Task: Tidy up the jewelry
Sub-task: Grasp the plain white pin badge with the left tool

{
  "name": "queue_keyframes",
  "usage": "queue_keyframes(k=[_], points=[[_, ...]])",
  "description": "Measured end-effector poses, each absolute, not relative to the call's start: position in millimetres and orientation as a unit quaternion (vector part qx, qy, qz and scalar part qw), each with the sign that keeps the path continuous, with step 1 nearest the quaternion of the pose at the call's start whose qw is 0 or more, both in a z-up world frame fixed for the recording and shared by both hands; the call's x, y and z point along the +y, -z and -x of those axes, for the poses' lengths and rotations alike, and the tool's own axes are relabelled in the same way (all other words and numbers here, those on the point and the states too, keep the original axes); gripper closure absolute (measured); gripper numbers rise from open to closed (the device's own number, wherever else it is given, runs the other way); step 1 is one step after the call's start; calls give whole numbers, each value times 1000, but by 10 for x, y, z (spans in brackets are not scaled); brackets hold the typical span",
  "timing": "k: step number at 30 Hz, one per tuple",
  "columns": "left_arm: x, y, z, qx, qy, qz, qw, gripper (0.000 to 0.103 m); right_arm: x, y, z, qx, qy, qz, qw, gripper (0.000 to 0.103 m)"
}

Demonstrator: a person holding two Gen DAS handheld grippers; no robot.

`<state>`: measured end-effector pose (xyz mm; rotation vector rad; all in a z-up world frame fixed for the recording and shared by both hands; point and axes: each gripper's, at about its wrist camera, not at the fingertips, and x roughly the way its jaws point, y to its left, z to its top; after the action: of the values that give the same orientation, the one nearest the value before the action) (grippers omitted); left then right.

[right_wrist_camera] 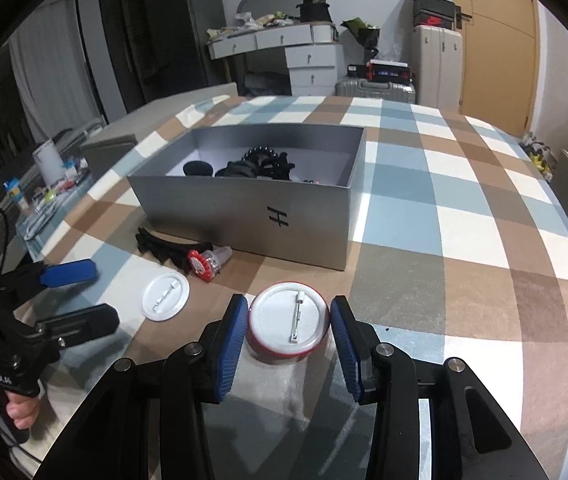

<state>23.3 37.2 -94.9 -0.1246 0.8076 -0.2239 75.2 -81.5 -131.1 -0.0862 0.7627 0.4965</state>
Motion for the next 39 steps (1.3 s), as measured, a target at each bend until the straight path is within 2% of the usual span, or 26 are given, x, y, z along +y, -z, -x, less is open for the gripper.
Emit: queue_keyframes(k=[6,20,22,27,30,33,35,36,37,39], points=[[219,906,-345,396,118,22,911,8,-888,1261,-694,364,-246,33,898,62],[154,1004,-507,438,110,17,892,11,-1079,1109,-530,331,-254,6,909,61],[130,1021,-515,443,107,10,890,22,-1104,1109,-521,330,-253,4,910,61],[88,1035,-528,450,104,-5,887,25,-1185,1122,-502,326,-248,-9,912,61],[70,1027,-529,449,104,-11,887,35,-1229,1136,-499,327,-247,-17,912,61],[55,1034,-525,445,99,-21,890,39,-1255,1143,-489,326,-243,-15,914,61],[49,1032,-521,444,92,-29,891,46,-1273,1143,-489,324,-245,-21,913,61],[54,1028,-515,442,90,-30,892,60,-1280,1143,-489,324,-246,-26,913,61],[66,1021,-509,441,87,-32,893,66,-1284,1147,-489,324,-248,-28,913,61],[86,1017,-518,442,92,-27,892,66,-1286,1149,-485,323,-250,-31,912,61]])
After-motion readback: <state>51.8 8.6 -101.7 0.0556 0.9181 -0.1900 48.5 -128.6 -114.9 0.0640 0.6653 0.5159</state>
